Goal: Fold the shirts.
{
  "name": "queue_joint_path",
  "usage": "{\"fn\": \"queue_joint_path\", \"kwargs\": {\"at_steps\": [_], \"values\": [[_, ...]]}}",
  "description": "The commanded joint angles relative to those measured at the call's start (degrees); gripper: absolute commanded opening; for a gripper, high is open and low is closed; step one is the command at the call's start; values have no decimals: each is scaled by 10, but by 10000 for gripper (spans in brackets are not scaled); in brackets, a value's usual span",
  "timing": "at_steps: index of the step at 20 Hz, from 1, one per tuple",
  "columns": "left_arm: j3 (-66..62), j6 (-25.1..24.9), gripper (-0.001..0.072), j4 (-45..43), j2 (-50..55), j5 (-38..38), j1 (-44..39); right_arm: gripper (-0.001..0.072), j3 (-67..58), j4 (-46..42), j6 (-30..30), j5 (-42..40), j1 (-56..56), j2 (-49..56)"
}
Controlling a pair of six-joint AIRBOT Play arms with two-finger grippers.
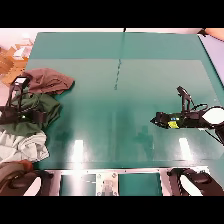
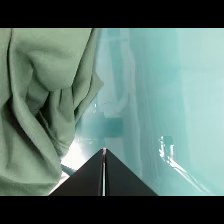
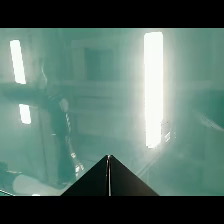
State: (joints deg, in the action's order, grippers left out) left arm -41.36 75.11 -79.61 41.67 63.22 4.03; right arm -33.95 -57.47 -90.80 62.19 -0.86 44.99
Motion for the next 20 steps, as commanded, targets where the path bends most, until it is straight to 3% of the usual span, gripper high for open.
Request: {"fn": "queue_joint_path", "kwargs": {"at_steps": [1,8,9,10,11,12,16,20], "values": [[0,0,20,7,0,-8,0,19,0,0,0,0,0,0],[0,-1,22,7,0,-14,0,19,0,0,0,0,0,0],[0,-2,118,7,0,-22,0,19,0,0,0,0,0,0],[0,-2,577,7,0,-38,0,19,0,0,0,0,0,0],[0,1,702,3,0,-60,0,19,0,0,0,0,0,0],[0,0,669,-11,0,-85,0,19,0,0,0,0,0,0],[-2,31,670,-89,34,-202,0,19,0,0,0,0,0,0],[-92,35,669,-91,159,-268,2,19,0,0,0,0,0,0]]}}
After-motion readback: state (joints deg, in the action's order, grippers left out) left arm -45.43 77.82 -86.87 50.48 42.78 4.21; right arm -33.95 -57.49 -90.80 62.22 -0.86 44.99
